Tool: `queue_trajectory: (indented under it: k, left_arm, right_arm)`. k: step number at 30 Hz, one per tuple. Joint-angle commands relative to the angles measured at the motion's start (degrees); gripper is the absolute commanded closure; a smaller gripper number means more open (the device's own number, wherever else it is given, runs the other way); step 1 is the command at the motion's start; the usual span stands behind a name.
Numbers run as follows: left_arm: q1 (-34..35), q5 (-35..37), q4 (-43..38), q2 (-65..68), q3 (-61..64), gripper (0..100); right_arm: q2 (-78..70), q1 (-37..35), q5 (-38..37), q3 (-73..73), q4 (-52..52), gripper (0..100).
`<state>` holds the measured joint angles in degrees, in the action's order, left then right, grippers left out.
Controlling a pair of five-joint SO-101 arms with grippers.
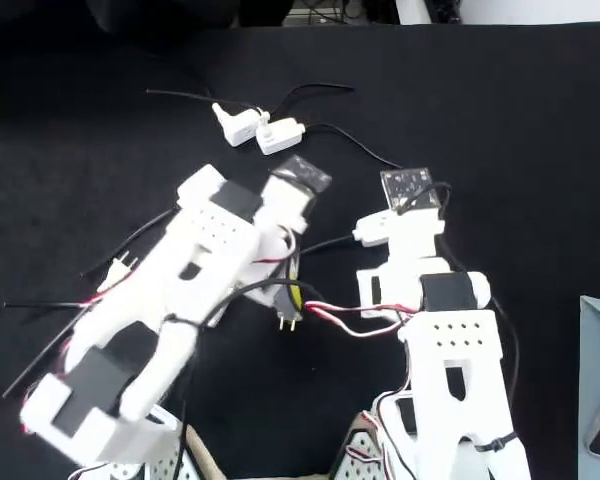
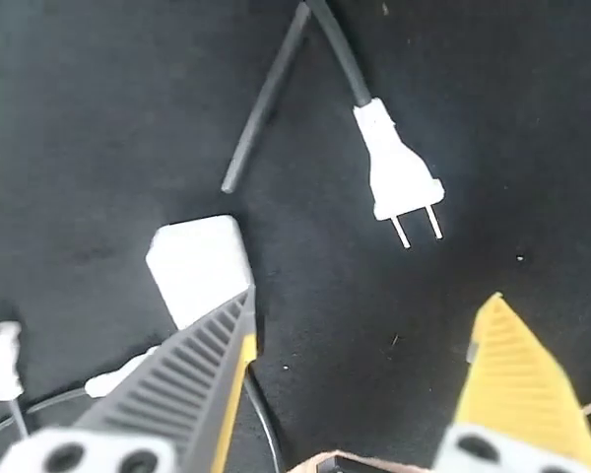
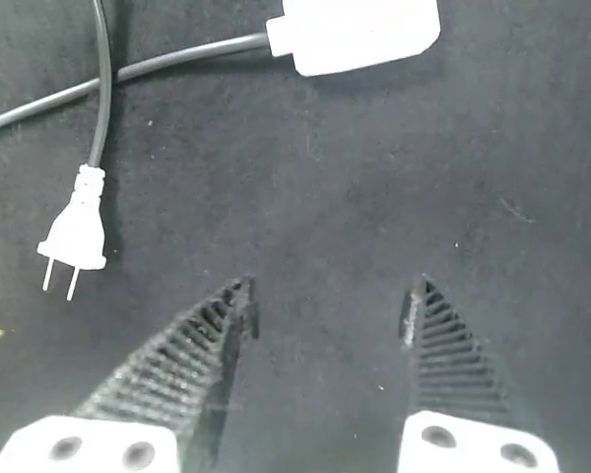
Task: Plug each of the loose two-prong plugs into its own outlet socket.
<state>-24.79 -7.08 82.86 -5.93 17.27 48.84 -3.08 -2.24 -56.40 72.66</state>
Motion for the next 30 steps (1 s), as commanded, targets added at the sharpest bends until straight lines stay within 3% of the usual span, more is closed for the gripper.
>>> queue_trajectory:
  k: [1, 4, 10, 17, 21, 30]
  left_arm:
    - [4.44, 0.44, 2.9, -12.13, -2.51, 66]
    - [10.24, 0.35, 3.6, -20.92, -0.4, 66]
    - [24.22, -7.12, 5.36, -38.77, 6.29, 66]
    - [39.16, -7.91, 3.6, -56.44, 20.53, 66]
    - [42.86, -7.65, -0.88, -63.74, 30.64, 66]
    - [43.47, -7.47, -8.35, -73.85, 46.46, 66]
  right_arm:
    - [0.75, -3.96, 1.49, 3.03, 0.53, 75.8]
    - [0.66, -7.38, 2.37, 2.77, 0.53, 75.8]
    - [0.66, -13.27, 3.96, 1.89, 0.35, 75.8]
    - [-0.66, -19.87, 5.89, 2.24, 0.0, 75.5]
    - [-8.92, -22.15, 8.53, 4.18, -3.96, 75.5]
    - [-30.11, -28.4, 11.78, 13.76, -9.32, 75.4]
